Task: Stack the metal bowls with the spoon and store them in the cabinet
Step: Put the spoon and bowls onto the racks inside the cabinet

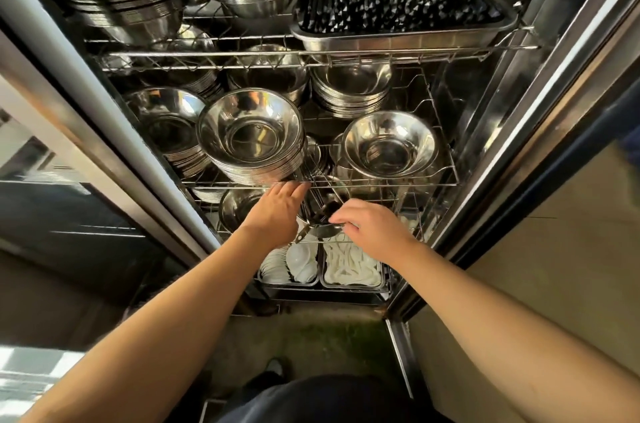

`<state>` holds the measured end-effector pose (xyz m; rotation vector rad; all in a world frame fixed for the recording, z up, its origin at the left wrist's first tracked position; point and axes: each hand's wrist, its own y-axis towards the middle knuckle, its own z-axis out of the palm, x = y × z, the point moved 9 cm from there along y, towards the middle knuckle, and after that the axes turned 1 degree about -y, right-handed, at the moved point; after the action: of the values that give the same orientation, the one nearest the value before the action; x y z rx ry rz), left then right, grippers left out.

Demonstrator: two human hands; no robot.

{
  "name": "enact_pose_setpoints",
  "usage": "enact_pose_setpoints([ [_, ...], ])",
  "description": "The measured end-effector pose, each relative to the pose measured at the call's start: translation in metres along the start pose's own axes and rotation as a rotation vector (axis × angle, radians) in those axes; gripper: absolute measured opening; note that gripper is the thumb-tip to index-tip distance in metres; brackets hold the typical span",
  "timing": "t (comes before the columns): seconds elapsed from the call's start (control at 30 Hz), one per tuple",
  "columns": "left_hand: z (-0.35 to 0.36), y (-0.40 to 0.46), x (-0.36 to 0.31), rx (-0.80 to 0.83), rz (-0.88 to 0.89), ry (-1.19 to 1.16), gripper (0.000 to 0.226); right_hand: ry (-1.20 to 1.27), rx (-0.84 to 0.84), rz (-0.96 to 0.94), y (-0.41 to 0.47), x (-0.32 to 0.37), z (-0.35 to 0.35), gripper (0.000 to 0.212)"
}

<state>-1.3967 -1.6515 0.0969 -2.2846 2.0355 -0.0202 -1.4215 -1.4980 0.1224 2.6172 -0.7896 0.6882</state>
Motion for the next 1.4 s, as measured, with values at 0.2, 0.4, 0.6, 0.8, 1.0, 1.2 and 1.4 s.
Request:
enact_pose_setpoints([
  [0.2, 0.001, -0.004, 0.000, -0.046, 0.049, -0.006, 0.080, -0.062, 0.136, 0.113, 0.026, -0.023, 0.051, 0.034],
  [0.4, 0.006, -0.004, 0.002, -0.073, 0.092, 0.042, 0.085, -0.174, 0.178, 0.222, 0.049, -0.051, 0.087, 0.036],
  [0.6, 0.006, -0.007, 0.001, -0.111, 0.119, 0.066, 0.087, -0.320, 0.289, 0.295, 0.069, -0.074, 0.123, 0.036],
  [0.8, 0.005, -0.009, 0.001, -0.120, 0.127, 0.076, 0.088, -0.323, 0.278, 0.336, 0.070, -0.090, 0.136, 0.030],
  [1.0, 0.005, -0.009, 0.000, -0.096, 0.101, 0.088, 0.087, -0.253, 0.306, 0.323, 0.068, -0.095, 0.138, 0.031],
  [1.2, -0.003, -0.006, -0.001, -0.074, 0.079, 0.062, 0.083, -0.222, 0.333, 0.304, 0.053, -0.087, 0.116, 0.039],
  [1.4, -0.010, 0.000, -0.005, 0.005, 0.013, 0.015, 0.075, -0.261, 0.175, 0.180, 0.032, -0.067, 0.063, 0.029],
])
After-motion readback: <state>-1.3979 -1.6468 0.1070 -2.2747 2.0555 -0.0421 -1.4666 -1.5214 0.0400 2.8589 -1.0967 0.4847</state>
